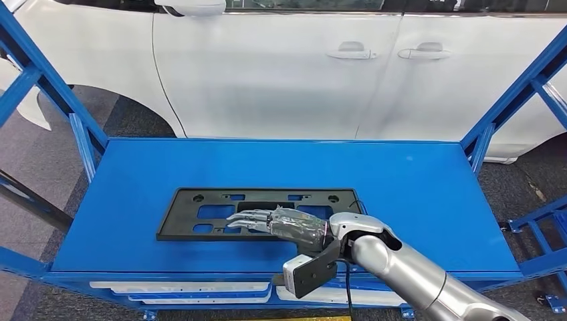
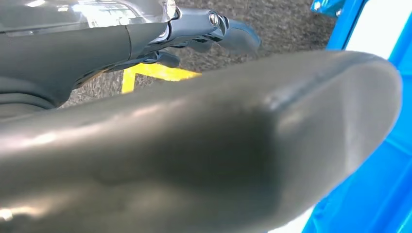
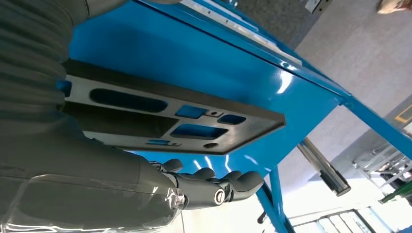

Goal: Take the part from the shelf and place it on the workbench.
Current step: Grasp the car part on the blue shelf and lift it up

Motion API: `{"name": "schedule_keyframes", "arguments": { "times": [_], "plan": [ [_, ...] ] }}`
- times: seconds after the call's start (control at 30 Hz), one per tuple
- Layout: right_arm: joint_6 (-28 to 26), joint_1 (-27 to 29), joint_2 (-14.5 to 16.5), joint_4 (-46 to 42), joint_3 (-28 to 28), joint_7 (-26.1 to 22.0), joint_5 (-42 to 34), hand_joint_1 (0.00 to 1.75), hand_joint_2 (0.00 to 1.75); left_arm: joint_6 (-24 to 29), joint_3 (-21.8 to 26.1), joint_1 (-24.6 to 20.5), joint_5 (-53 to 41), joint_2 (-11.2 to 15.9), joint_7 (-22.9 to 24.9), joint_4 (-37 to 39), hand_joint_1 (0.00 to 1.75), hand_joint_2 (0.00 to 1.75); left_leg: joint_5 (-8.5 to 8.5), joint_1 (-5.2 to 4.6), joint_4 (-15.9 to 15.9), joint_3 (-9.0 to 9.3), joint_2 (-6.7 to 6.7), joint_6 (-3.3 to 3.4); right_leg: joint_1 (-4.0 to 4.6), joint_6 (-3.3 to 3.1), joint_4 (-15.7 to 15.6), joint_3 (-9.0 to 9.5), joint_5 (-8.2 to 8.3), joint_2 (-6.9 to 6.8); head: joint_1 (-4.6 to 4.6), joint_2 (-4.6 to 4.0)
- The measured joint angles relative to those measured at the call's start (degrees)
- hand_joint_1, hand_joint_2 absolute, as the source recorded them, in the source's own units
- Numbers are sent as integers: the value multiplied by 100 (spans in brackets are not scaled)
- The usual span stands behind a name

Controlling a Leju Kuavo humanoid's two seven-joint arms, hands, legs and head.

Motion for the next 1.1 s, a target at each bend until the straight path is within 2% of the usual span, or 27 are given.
{"name": "schedule_keyframes", "arguments": {
  "times": [0.03,0.07,0.1,0.13,0.2,0.23,0.3,0.37,0.4,0.47,0.5,0.53,0.57,0.6,0.63,0.7,0.73,0.87,0.93,1.0,1.03,1.07,1.1],
  "plan": [
    [-140,71,-4,-54,5,29,136,0,175,2,0,0,-7,-1,4,0,0,0,-2,-3,1,1,-4,3,-2,0,212,-118,-32,0,1,0],
    [-326,141,-4,-107,10,58,310,0,175,9,0,0,-9,-2,9,0,0,0,-5,-5,3,4,-9,2,-3,-9,184,-125,55,0,1,-1],
    [-553,206,1,-165,17,88,523,0,175,23,0,0,-9,-5,13,0,0,0,-8,-7,4,10,-15,-3,-3,-30,-61,-25,231,0,2,0],
    [-775,257,11,-221,27,119,730,0,175,41,0,-2,-9,-10,14,0,0,0,-13,-10,4,20,-19,-12,5,-66,-478,166,454,-1,5,0],
    [-1129,329,56,-309,56,174,1053,0,175,77,1,-6,-9,-27,14,0,0,0,-30,-33,11,31,-17,-49,36,-134,-1209,507,733,-7,8,1],
    [-1231,360,90,-331,78,193,1146,0,175,87,2,-7,-10,-33,14,0,0,0,-37,-40,13,34,-14,-75,53,-156,-1389,588,778,-9,9,1],
    [-1385,435,172,-344,139,219,1286,0,175,98,4,-12,-14,-42,14,0,0,0,-40,-41,-5,48,-9,-143,64,-187,-1449,606,780,-9,10,1],
    [-1543,496,263,-340,203,246,1412,0,175,103,8,-15,-18,-50,10,0,0,0,-100,-33,48,46,-7,-208,35,-241,-1515,652,807,-14,4,1],
    [-1635,510,313,-333,230,256,1467,0,175,107,14,-17,-19,-55,6,0,0,0,-211,-31,213,-19,-6,-234,17,-268,-1553,679,823,-18,-2,1],
    [-1799,535,406,-304,288,272,1585,0,175,113,46,-15,-19,-62,-5,0,0,0,-571,-22,892,-328,-5,-276,14,-304,-1581,708,829,-23,-11,1],
    [-1859,549,439,-286,316,286,1645,0,175,115,67,-11,-18,-62,-11,0,0,0,-729,-19,1281,-517,-5,-293,20,-313,-1577,708,825,-23,-14,1],
    [-1899,564,464,-266,339,305,1703,0,175,113,85,-4,-18,-61,-16,0,0,0,-791,-19,1537,-646,-5,-306,25,-317,-1570,709,819,-22,-13,1],
    [-1930,572,482,-249,359,333,1761,0,175,109,96,3,-18,-61,-21,0,0,0,-740,-19,1585,-679,-5,-312,28,-318,-1561,711,810,-19,-13,1],
    [-1952,575,499,-236,375,361,1813,0,175,105,102,8,-19,-61,-26,0,0,0,-582,-18,1391,-591,-4,-311,29,-314,-1546,717,796,-15,-13,1],
    [-1969,575,517,-227,390,388,1862,0,175,101,105,8,-19,-61,-31,0,0,0,-364,-17,1011,-409,-3,-304,29,-303,-1526,725,776,-11,-13,0],
    [-1995,572,549,-218,418,432,1930,0,175,97,110,-2,-21,-61,-39,0,0,0,-95,-26,278,-49,-5,-261,48,-261,-1478,725,732,-5,-11,0],
    [-2004,571,562,-214,430,444,1951,0,175,97,111,-7,-21,-61,-43,0,0,0,-54,-33,86,41,-8,-231,59,-237,-1461,718,719,-3,-7,-1],
    [-2012,565,580,-204,459,467,1980,0,175,97,116,4,-23,-62,-47,0,0,0,-44,-35,-11,70,-12,-87,55,-133,-1403,692,663,-2,1,1],
    [-2022,563,582,-198,464,481,1998,0,175,97,122,-2,-25,-62,-51,0,0,0,-27,-18,-45,86,-7,-28,36,-78,-987,508,405,-3,20,1],
    [-2037,578,583,-183,477,516,2053,0,175,96,134,-5,-26,-61,-61,0,0,0,-31,-24,-45,83,-6,-6,18,-41,-208,131,53,-5,35,1],
    [-2047,590,583,-171,489,543,2096,0,175,95,139,-2,-26,-61,-67,0,0,0,-33,-27,-43,83,-6,-3,11,-31,100,-27,-36,-5,34,1],
    [-2067,601,586,-159,506,572,2155,0,175,90,143,0,-27,-61,-73,0,0,0,-35,-29,-41,84,-7,-2,7,-29,217,-96,-16,-5,36,1],
    [-2105,612,601,-140,524,598,2235,0,175,86,145,2,-33,-61,-80,0,0,0,-38,-30,-39,89,-11,-5,4,-38,109,-59,110,-5,37,1]
  ]
}}
